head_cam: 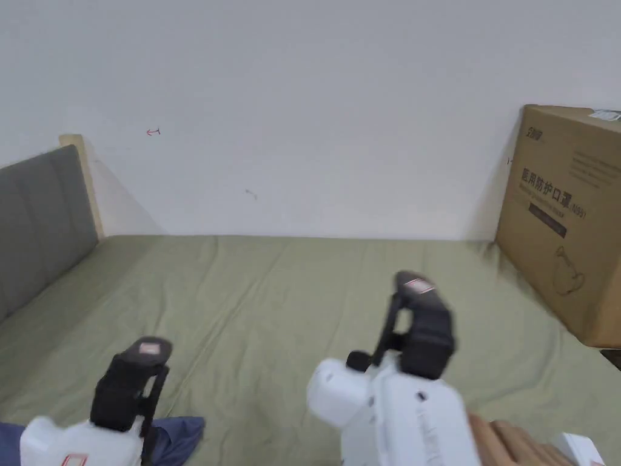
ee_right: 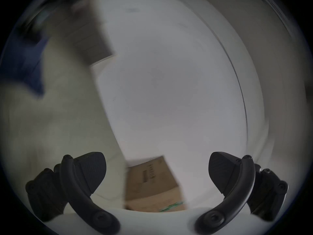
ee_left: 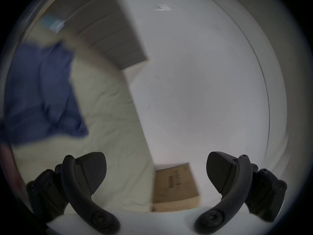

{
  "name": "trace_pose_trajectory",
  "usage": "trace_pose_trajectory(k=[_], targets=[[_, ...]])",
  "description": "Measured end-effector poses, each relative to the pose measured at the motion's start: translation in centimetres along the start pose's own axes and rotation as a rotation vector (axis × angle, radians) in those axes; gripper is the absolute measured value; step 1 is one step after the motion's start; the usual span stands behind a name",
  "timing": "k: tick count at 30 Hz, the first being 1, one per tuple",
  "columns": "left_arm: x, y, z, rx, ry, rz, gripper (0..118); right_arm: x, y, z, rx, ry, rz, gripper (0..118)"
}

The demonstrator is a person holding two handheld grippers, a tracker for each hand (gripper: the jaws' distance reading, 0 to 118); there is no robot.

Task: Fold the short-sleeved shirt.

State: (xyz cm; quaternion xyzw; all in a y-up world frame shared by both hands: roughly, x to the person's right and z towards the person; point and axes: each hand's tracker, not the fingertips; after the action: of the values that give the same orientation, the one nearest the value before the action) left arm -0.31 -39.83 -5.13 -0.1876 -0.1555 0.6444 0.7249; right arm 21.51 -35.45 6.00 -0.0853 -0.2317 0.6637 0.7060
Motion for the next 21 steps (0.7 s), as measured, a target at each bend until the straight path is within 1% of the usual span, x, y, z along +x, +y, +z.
trace_pose_trajectory(k=[1,2,3,4,5,6,7,8,9,10,11,12,13,14,15,16,17,18,19,20,21], targets=[[-1.7,0.6,-0.2,-0.027,0.005,0.115,117,-1.8,0.2,0.2,0.042,0.004,0.075,118],[-2.7,1.0,-0.3,-0.027,0.007,0.161,117,-2.6,0.3,0.5,0.057,0.053,0.068,118],[-2.8,1.2,-0.3,-0.022,0.042,0.181,117,-2.9,0.3,0.6,0.054,0.118,0.035,118],[-2.7,1.1,-0.3,-0.022,0.063,0.236,117,-2.6,0.5,0.3,0.006,0.148,-0.061,118],[-2.1,1.5,-0.1,0.015,0.091,0.071,117,-1.9,0.4,-0.1,-0.025,0.157,-0.168,118],[-0.5,1.7,-0.1,0.049,0.099,-0.135,117,-0.6,0.0,-0.4,-0.067,0.174,-0.315,118],[1.3,1.4,-0.2,0.067,0.115,-0.22,117,0.9,-0.4,-1.1,-0.128,0.191,-0.469,118],[3.8,0.8,-0.4,0.052,0.119,-0.475,117,2.5,-1.1,-1.7,-0.186,0.207,-0.624,118],[5.8,0.0,-0.5,0.055,0.127,-0.633,117,4.0,-2.1,-2.2,-0.227,0.225,-0.772,118],[8.0,-1.1,-0.7,0.066,0.091,-0.838,117,5.6,-3.5,-2.5,-0.248,0.235,-0.953,118],[9.8,-2.4,-0.7,0.07,0.085,-1.001,117,6.4,-4.8,-2.6,-0.291,0.231,-1.104,118],[11.1,-3.7,-0.5,0.077,0.051,-1.154,117,6.8,-6.3,-2.6,-0.331,0.236,-1.253,118],[12.1,-5.1,-0.3,0.079,0.013,-1.291,117,7.0,-7.9,-2.3,-0.363,0.261,-1.412,118],[12.5,-6.1,-0.2,0.061,0.007,-1.397,117,6.7,-9.4,-1.9,-0.372,0.29,-1.537,118],[12.6,-7.2,0.0,0.047,0.005,-1.482,117,5.8,-10.8,-1.3,-0.375,0.307,-1.632,118],[12.4,-8.3,0.5,0.054,0.02,-1.547,117,4.8,-11.6,-0.7,-0.434,0.274,-1.67,118],[12.0,-8.9,0.7,0.053,0.019,-1.585,117,3.9,-12.2,-0.4,-0.493,0.249,-1.664,118],[11.6,-9.5,0.7,0.036,0.036,-1.57,117,3.4,-12.4,-0.2,-0.515,0.24,-1.623,117],[11.4,-9.8,0.7,0.031,0.035,-1.547,117,3.3,-12.4,0.1,-0.488,0.225,-1.588,117],[11.2,-9.4,0.7,0.003,0.031,-1.529,117,3.7,-12.3,0.2,-0.477,0.2,-1.542,117],[11.3,-9.5,0.7,-0.026,0.042,-1.502,117,4.9,-10.5,0.9,-0.438,0.174,-1.495,117]])
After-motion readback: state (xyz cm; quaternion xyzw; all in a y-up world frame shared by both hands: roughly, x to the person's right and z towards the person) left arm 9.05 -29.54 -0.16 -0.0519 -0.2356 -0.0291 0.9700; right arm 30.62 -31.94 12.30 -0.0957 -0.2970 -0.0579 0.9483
